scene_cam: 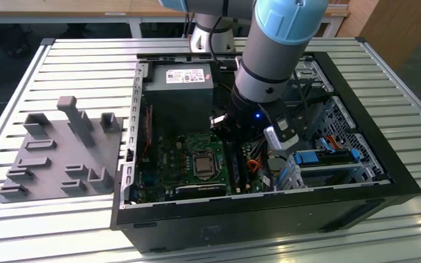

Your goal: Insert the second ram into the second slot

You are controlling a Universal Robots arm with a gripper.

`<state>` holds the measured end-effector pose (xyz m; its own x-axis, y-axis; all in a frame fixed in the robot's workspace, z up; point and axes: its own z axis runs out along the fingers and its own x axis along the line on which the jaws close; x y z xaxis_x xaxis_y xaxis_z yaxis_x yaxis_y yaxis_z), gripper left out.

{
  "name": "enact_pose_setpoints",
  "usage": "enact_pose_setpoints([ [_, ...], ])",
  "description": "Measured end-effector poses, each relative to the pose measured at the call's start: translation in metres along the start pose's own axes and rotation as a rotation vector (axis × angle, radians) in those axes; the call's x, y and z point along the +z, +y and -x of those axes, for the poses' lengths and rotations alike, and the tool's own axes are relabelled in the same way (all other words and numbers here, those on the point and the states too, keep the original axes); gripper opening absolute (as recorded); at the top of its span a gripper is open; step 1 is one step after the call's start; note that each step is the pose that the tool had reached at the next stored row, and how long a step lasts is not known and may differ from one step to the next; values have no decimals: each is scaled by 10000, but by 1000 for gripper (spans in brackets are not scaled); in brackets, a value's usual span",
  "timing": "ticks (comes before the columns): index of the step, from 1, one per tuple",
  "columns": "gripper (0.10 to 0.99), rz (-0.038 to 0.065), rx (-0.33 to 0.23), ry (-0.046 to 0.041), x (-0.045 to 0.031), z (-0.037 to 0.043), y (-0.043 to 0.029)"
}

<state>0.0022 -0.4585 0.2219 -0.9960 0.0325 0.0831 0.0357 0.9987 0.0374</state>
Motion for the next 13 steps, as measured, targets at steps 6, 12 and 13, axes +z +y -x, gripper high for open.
enact_pose_setpoints([
  [6,133,-81,-6,-3,4,2,-2],
  [12,133,-82,-43,-2,13,4,-17],
  [13,133,-82,-44,-2,15,4,-20],
])
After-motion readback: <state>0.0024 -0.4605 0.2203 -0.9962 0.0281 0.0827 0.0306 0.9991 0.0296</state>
